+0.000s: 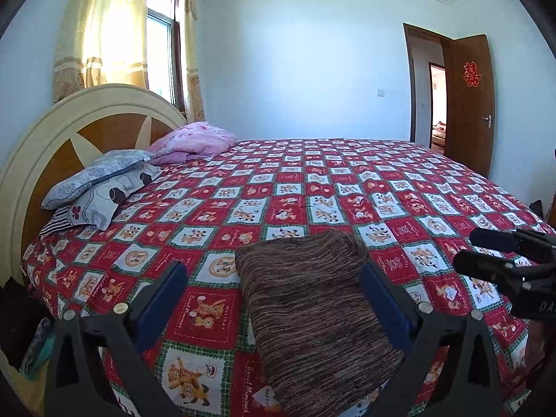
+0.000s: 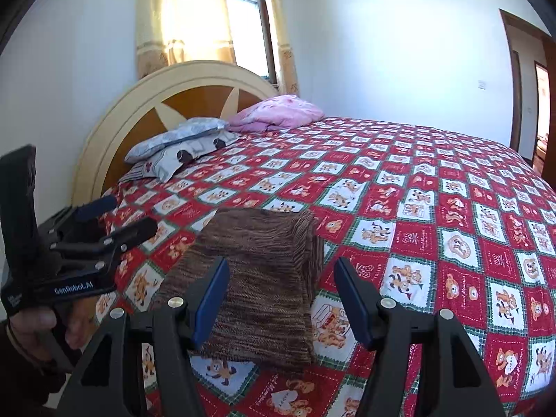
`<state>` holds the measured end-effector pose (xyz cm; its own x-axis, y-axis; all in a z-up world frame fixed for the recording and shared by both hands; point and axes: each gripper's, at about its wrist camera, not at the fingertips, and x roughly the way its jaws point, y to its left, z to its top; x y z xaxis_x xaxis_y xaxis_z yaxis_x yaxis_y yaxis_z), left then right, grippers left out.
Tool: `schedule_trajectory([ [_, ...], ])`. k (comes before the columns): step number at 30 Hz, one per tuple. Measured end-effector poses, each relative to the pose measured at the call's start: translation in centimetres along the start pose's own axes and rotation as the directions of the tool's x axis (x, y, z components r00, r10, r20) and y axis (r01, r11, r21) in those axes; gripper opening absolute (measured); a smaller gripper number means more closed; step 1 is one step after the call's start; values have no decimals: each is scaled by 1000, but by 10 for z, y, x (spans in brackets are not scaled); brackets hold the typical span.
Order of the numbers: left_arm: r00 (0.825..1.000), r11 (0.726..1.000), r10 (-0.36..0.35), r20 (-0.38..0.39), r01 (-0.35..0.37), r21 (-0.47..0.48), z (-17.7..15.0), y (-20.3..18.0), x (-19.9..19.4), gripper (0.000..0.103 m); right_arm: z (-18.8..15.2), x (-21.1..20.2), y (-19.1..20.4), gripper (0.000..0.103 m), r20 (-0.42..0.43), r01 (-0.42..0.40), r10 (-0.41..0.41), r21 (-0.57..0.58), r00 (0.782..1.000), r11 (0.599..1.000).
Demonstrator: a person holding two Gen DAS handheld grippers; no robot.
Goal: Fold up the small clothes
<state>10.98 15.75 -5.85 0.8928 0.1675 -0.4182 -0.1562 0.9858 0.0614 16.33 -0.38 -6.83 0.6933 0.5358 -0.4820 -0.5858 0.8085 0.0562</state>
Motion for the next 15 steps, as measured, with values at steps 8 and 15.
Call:
schedule_trajectory([
  [8, 1000, 1000, 0, -4, 0, -14, -1, 2, -1, 102, 0, -1, -3, 64, 1, 13, -13, 15, 1000, 1000],
  [15, 1000, 1000, 1, -4, -1, -14, 0, 3, -1, 102, 0, -2, -3, 64, 3, 12, -12, 19, 1000, 1000],
])
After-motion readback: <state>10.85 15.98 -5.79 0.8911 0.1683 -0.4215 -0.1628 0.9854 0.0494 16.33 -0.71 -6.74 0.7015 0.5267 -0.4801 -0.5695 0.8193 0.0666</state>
